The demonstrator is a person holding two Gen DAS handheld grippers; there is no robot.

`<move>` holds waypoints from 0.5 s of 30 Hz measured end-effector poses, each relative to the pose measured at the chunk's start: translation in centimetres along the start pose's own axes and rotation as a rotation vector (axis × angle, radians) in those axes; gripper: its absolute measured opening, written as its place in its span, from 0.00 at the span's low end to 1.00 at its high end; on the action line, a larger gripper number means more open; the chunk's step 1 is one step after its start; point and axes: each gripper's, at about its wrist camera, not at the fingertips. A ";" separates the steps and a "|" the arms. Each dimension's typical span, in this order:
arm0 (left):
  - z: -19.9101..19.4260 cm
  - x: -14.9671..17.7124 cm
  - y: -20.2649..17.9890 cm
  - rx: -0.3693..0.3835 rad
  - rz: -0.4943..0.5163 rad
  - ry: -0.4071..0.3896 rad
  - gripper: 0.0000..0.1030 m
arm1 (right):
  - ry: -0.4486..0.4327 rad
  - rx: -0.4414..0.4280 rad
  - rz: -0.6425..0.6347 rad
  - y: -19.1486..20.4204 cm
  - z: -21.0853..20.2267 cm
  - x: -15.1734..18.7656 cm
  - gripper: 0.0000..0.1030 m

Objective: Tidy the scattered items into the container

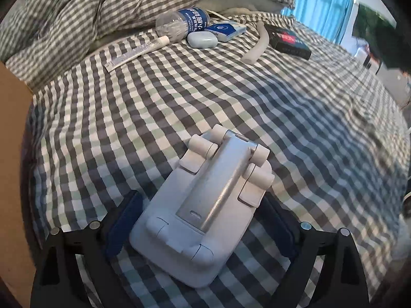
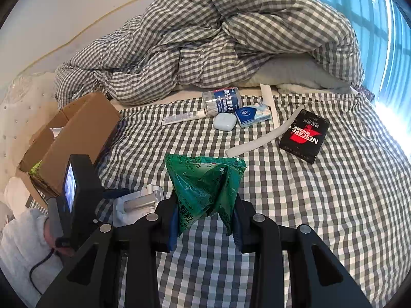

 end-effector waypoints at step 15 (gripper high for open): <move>-4.6 0.3 -2.5 -0.154 -0.175 0.022 0.65 | -0.013 -0.006 -0.014 1.3 -0.7 -0.2 0.31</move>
Point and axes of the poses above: each gripper's, at about its wrist camera, not at the fingertips, and z roughly the way its jaws point, y to its left, x to its underside, and after that the axes turned 2 degrees about -x, right-handed
